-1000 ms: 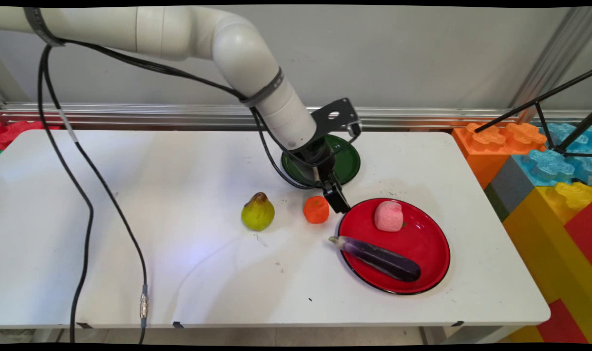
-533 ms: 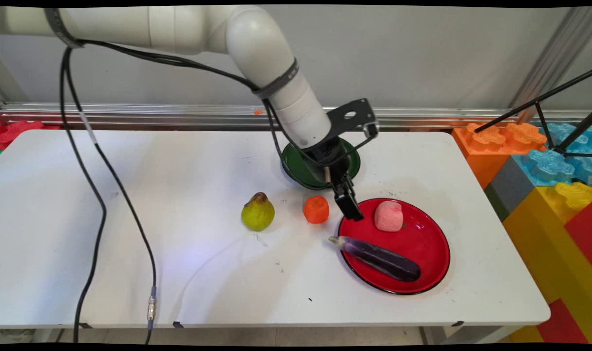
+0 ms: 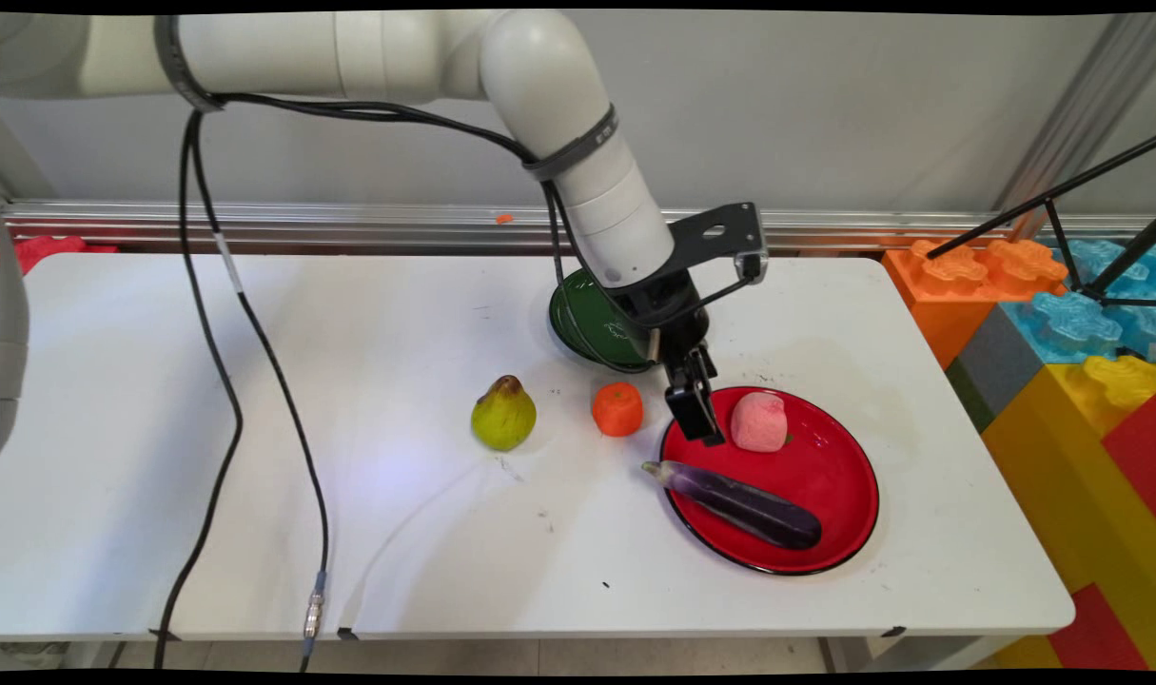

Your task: Pick up the eggplant from the red plate

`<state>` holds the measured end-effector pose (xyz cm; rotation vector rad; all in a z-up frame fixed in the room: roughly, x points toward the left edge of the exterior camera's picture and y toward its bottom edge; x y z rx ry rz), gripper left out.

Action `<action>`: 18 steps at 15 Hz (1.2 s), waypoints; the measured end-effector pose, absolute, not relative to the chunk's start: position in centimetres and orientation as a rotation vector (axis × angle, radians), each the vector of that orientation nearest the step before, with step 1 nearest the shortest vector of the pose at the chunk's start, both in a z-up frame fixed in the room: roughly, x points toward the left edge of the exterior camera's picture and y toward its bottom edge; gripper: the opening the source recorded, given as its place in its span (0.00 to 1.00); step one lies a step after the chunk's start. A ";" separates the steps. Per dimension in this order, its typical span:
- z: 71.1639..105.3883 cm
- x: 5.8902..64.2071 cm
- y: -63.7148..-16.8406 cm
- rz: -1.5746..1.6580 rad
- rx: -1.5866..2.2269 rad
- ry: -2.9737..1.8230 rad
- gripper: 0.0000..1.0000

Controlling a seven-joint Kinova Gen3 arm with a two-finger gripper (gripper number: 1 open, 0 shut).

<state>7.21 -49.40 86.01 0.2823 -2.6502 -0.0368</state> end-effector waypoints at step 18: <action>82.2 3.8 -48.4 -0.131 0.075 -2.728 1.00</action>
